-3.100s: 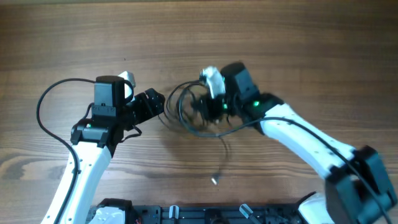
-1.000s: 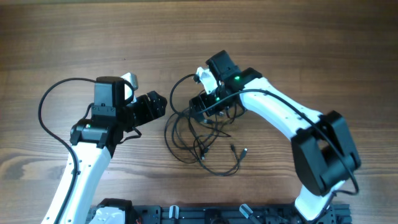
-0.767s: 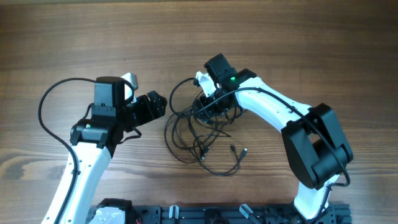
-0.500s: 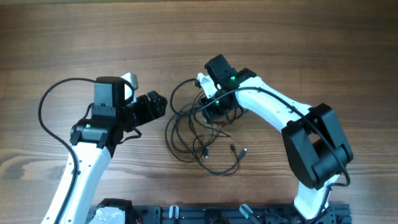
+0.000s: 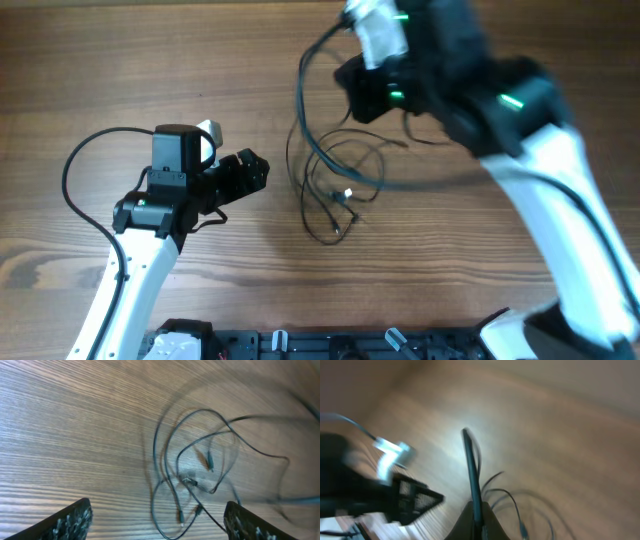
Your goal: Untangle cables
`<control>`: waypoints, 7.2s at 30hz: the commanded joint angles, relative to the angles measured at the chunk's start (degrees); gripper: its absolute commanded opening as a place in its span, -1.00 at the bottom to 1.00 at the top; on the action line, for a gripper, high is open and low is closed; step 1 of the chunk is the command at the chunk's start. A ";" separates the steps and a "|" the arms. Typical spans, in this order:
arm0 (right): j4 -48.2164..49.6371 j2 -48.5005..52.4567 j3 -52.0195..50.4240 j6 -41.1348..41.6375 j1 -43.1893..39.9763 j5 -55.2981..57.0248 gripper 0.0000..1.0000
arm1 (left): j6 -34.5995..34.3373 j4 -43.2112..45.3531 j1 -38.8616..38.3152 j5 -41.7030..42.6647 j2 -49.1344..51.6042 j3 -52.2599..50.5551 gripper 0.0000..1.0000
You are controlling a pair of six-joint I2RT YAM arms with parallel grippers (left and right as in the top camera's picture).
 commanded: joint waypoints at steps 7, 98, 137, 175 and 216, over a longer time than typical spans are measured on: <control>9.79 -10.86 3.96 5.35 -0.11 1.51 -0.91 | 1.18 0.31 -1.40 12.26 -0.44 0.48 0.74; -16.50 35.60 1.51 4.85 -71.38 -9.68 1.00 | 5.68 -4.17 -12.04 12.22 -0.44 0.46 0.85; -18.58 35.60 1.14 24.90 0.00 0.72 0.99 | 3.30 3.56 7.30 -4.55 -0.44 0.46 0.78; -3.87 35.63 -13.07 56.24 9.68 14.14 0.39 | 4.15 -0.42 7.30 -4.52 -0.44 0.46 0.80; 8.76 -3.50 27.15 11.32 -3.61 3.63 -0.91 | 4.15 -1.86 4.33 2.84 -0.44 0.46 0.82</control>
